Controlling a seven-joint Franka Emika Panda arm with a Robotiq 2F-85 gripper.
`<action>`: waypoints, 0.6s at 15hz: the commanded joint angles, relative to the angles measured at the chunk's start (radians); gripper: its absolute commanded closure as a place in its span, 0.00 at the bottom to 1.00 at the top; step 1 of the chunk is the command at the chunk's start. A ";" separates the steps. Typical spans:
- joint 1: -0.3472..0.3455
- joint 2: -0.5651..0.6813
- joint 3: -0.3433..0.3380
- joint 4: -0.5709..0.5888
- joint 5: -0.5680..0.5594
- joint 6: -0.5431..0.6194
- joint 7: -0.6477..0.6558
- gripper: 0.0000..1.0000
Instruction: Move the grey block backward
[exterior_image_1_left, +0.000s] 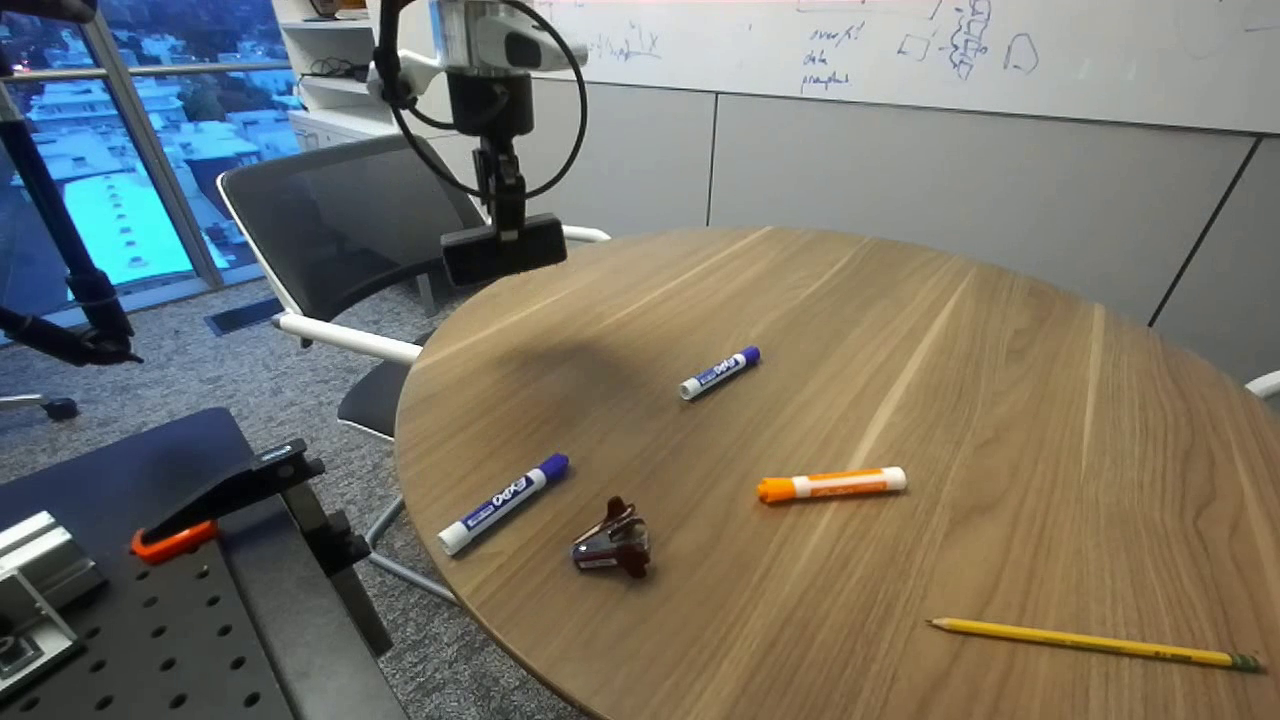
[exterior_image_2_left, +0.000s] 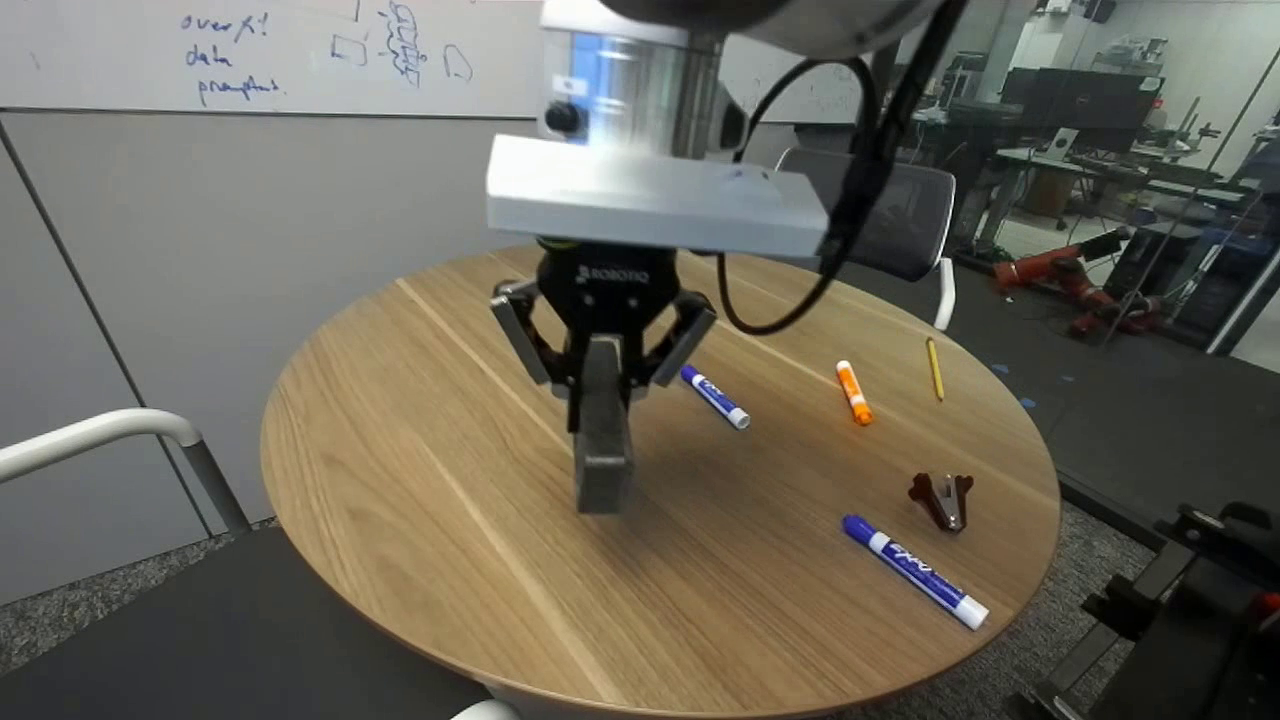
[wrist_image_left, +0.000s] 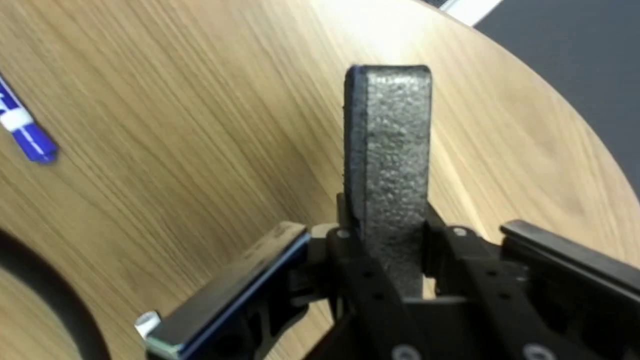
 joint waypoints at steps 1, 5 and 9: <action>0.031 0.148 -0.026 0.250 0.027 -0.060 0.114 0.93; 0.038 0.313 -0.045 0.455 0.020 -0.078 0.221 0.93; 0.035 0.484 -0.051 0.638 0.028 -0.112 0.292 0.93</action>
